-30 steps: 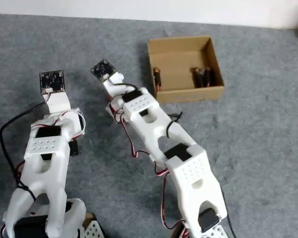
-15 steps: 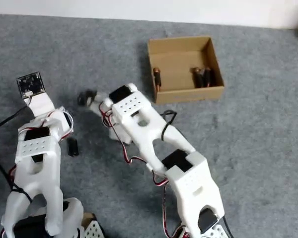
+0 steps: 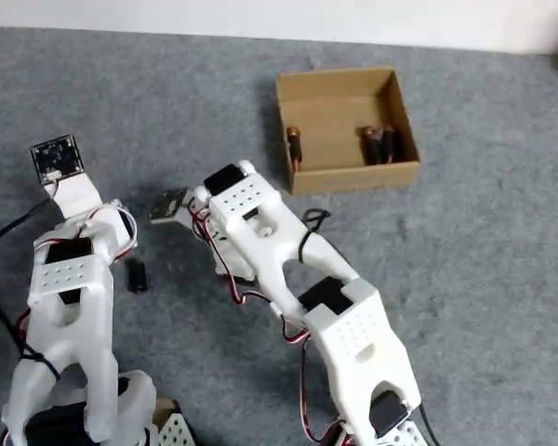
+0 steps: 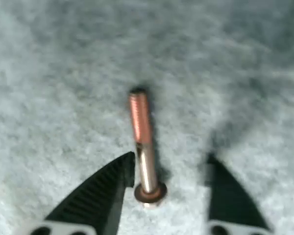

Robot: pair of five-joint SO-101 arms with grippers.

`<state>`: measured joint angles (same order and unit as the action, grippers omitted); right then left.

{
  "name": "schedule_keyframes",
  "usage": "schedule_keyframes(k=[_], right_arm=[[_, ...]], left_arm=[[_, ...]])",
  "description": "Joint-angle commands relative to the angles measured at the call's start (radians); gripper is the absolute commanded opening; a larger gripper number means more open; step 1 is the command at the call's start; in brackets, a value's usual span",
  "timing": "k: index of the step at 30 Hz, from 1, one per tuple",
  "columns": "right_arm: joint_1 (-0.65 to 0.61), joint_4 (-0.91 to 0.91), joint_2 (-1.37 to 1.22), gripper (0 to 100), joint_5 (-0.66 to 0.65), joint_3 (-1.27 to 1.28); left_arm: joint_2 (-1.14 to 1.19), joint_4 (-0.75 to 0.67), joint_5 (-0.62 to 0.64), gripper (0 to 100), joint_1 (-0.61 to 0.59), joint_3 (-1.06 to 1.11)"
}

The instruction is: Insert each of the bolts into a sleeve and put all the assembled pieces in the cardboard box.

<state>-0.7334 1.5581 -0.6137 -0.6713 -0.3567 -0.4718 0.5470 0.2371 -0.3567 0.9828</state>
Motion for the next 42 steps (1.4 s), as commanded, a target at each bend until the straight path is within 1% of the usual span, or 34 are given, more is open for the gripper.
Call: schedule_keyframes(k=[1, 2, 4, 7, 9, 11, 13, 16, 19, 21, 23, 24, 27, 30, 32, 34, 38, 40, 42], right_arm=[[0.028, 0.030, 0.117, 38.2, 0.040, -0.068], [0.028, 0.058, 0.150, 38.2, 0.046, -0.087], [0.027, 0.117, 0.239, 38.2, 0.098, -0.159], [0.031, 0.176, 0.381, 38.2, 0.181, -0.288], [0.058, 0.189, 0.478, 38.2, 0.216, -0.364], [0.099, 0.189, 0.567, 38.2, 0.253, -0.415], [0.170, 0.194, 0.647, 38.2, 0.293, -0.397], [0.308, 0.196, 0.743, 38.2, 0.333, -0.314], [0.460, 0.196, 0.828, 38.2, 0.339, -0.147], [0.547, 0.189, 0.883, 38.2, 0.333, -0.013], [0.633, 0.179, 0.943, 38.2, 0.333, 0.101], [0.673, 0.160, 0.977, 38.2, 0.331, 0.153], [0.765, 0.081, 1.099, 38.2, 0.331, 0.305], [0.799, -0.013, 1.224, 38.2, 0.330, 0.467], [0.797, -0.062, 1.303, 38.2, 0.328, 0.578], [0.796, -0.110, 1.382, 38.2, 0.292, 0.688], [0.796, -0.217, 1.514, 38.2, 0.224, 0.903], [0.797, -0.254, 1.564, 38.2, 0.221, 1.003], [0.797, -0.277, 1.606, 38.2, 0.221, 1.084]], left_arm=[[-0.010, -0.017, 0.008, 11, -0.005, -0.007], [-0.010, -0.015, 0.008, 11, 0.007, -0.007], [-0.010, -0.014, -0.002, 11, 0.041, -0.005], [-0.010, -0.014, -0.078, 11, 0.087, -0.005], [-0.010, -0.012, -0.123, 11, 0.125, -0.007], [-0.010, -0.006, -0.209, 11, 0.188, -0.008], [-0.010, 0.041, -0.325, 11, 0.288, -0.012], [-0.010, 0.143, -0.580, 11, 0.489, -0.004], [-0.002, 0.290, -0.864, 11, 0.656, 0.013], [-0.010, 0.348, -1.056, 11, 0.751, 0.058], [-0.010, 0.367, -1.162, 11, 0.819, 0.079], [-0.005, 0.367, -1.181, 11, 0.840, 0.079], [-0.002, 0.365, -1.240, 11, 0.852, 0.074], [0.001, 0.364, -1.295, 11, 0.854, 0.044], [0.001, 0.364, -1.292, 11, 0.854, 0.015], [0.001, 0.364, -1.290, 11, 0.849, -0.024], [0.015, 0.364, -1.249, 11, 0.849, -0.096], [0.074, 0.347, -1.235, 11, 0.851, -0.131], [0.193, 0.316, -1.204, 11, 0.849, -0.165]])
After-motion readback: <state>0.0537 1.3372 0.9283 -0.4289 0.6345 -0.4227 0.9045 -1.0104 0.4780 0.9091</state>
